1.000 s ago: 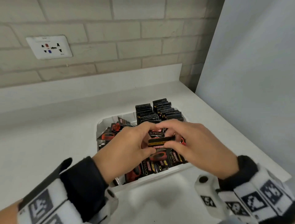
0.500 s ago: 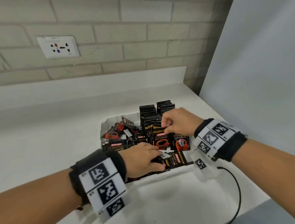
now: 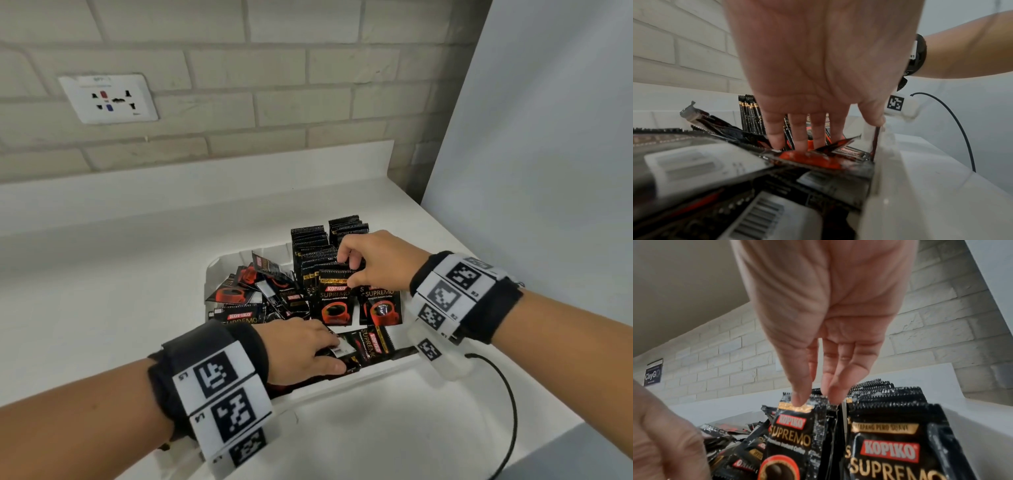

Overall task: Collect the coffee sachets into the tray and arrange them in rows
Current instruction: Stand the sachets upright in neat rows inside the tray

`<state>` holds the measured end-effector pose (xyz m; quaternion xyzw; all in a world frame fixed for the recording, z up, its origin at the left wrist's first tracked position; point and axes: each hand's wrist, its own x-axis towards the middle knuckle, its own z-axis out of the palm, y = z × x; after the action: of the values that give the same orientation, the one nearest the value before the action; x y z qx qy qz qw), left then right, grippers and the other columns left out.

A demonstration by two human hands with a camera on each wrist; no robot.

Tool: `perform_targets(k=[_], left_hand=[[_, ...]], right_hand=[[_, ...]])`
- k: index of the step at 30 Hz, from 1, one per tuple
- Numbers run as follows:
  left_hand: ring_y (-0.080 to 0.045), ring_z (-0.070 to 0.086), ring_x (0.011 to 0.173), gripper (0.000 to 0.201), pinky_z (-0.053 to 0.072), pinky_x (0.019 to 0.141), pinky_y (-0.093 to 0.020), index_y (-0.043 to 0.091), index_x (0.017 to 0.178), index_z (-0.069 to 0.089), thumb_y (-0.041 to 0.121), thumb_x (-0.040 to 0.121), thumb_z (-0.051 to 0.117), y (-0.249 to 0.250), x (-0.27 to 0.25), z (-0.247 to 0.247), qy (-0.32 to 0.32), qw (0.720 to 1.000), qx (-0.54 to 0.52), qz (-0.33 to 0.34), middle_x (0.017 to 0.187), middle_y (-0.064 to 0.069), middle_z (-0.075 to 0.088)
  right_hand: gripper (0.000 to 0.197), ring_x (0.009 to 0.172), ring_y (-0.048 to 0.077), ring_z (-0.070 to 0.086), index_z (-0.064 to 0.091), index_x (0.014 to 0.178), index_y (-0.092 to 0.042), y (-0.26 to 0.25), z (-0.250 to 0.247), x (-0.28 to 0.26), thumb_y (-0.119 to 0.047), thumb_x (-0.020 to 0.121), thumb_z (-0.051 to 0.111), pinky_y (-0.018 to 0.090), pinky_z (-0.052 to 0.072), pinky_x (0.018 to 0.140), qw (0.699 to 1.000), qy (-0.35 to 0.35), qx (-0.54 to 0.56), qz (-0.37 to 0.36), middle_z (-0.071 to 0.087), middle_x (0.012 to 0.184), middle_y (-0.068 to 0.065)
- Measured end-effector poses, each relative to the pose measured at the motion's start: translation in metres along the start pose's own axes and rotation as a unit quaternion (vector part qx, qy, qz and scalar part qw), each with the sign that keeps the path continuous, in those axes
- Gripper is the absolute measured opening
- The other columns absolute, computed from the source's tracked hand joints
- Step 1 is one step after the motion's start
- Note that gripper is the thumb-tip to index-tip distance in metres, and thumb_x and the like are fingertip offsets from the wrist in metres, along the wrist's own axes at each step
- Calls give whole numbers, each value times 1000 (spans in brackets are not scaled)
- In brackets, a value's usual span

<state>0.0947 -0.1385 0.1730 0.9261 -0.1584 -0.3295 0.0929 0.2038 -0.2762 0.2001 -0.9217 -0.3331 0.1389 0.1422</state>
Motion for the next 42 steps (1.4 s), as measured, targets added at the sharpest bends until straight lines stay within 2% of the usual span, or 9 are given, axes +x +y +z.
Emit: perform_targets(k=[6, 8, 12, 18, 22, 28, 33, 38, 42], left_hand=[[-17, 29, 133, 53, 26, 112, -34, 23, 142, 35, 49, 95, 33, -1, 2, -4, 39, 999, -26, 2, 148, 3, 27], [-20, 26, 134, 53, 25, 112, -36, 25, 142, 35, 50, 95, 32, -1, 3, -4, 47, 999, -3, 0, 150, 2, 24], [-25, 19, 138, 57, 21, 113, -42, 28, 145, 27, 54, 94, 27, -1, 6, -2, 15, 999, 46, -19, 155, 2, 16], [-20, 28, 138, 61, 23, 113, -40, 26, 146, 24, 56, 94, 29, 0, 1, -1, -24, 999, 7, -21, 153, 2, 26], [-17, 30, 136, 62, 23, 113, -37, 28, 145, 27, 59, 92, 29, 2, -4, -4, -26, 999, -9, -25, 151, 4, 29], [-16, 32, 135, 58, 22, 113, -36, 30, 143, 31, 58, 93, 30, 4, -10, -7, -30, 999, 3, -20, 149, 6, 33], [-15, 35, 133, 56, 23, 110, -35, 29, 142, 35, 57, 93, 31, 2, -11, -8, -26, 1000, 7, -15, 146, 6, 37], [-17, 35, 132, 59, 26, 111, -37, 27, 142, 34, 57, 91, 38, 1, -11, -6, -23, 1000, 14, -7, 146, 3, 36], [-18, 36, 130, 61, 30, 109, -38, 27, 141, 35, 59, 90, 39, 0, -9, -3, -11, 1000, 17, -5, 145, 3, 34]], right_hand=[[14, 71, 10, 52, 58, 89, -20, 6, -5, -6, -18, 81, 69, 14, 37, 59, 1000, -2, -11, -5, 54, 72, -9], [14, 70, 6, 51, 64, 97, -18, 4, -3, -7, -18, 84, 66, 12, 36, 60, 999, -30, -20, -12, 59, 78, -6], [27, 67, -6, 46, 62, 116, -22, -2, 4, -6, -21, 90, 59, 14, 37, 70, 992, -106, -42, -48, 64, 107, -5], [37, 112, 13, 53, 50, 131, -21, -17, 15, 0, -20, 94, 50, 20, 35, 86, 971, -192, -119, -73, 59, 123, -2], [40, 111, 18, 53, 46, 135, -18, -24, 17, 6, -20, 95, 49, 25, 38, 88, 965, -204, -149, -75, 61, 119, 1], [34, 116, 16, 51, 52, 130, -15, -23, 17, 2, -16, 96, 47, 17, 33, 84, 956, -248, -148, -59, 56, 129, 1], [40, 121, 19, 49, 48, 133, -14, -21, 25, -1, -7, 94, 48, 24, 36, 96, 932, -323, -159, -39, 53, 133, 3], [49, 126, 17, 43, 37, 140, -14, -22, 30, -5, -6, 93, 49, 21, 34, 93, 922, -338, -181, -50, 46, 140, 2], [51, 115, 14, 50, 41, 138, -16, -17, 27, -9, 4, 91, 43, 14, 34, 77, 927, -332, -172, -44, 50, 135, 3]])
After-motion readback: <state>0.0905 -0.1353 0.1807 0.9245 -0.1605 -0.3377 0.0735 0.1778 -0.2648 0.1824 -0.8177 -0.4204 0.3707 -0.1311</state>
